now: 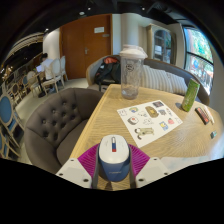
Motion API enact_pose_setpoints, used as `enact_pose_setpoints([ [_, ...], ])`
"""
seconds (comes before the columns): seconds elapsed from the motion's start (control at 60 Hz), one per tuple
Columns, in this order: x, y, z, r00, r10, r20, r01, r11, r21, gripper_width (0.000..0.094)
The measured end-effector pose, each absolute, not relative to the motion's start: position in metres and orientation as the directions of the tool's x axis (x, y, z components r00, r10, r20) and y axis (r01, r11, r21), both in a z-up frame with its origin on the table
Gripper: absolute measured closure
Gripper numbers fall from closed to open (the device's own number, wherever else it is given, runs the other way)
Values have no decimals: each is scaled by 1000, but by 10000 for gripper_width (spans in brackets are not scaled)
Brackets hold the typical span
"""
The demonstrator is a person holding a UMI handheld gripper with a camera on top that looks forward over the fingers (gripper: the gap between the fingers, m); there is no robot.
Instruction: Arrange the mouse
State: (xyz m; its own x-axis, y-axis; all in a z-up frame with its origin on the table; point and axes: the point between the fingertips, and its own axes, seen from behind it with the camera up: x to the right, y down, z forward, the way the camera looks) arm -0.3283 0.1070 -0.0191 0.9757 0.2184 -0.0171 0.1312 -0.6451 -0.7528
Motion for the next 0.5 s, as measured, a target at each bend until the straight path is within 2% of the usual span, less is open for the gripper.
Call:
enact_pose_setpoints([
  [0.05, -336, 100, -10, 965, 253, -68, 123, -665, -737, 533],
  [0.117, -335, 106, 25, 960, 262, -103, 91, -635, -768, 556],
  [0.233, -302, 109, 137, 953, 268, -142, 14, -505, -863, 556],
  [0.333, -225, 102, 224, 977, 209, -52, 28, -362, -932, 557],
  [0.417, -160, 92, 226, 993, 121, 7, 46, -323, -945, 557],
  [0.45, -132, 79, 214, 995, 96, 8, 40, -336, -941, 559],
  [0.5, -111, 68, 170, 999, 49, 6, 26, -419, -908, 561],
])
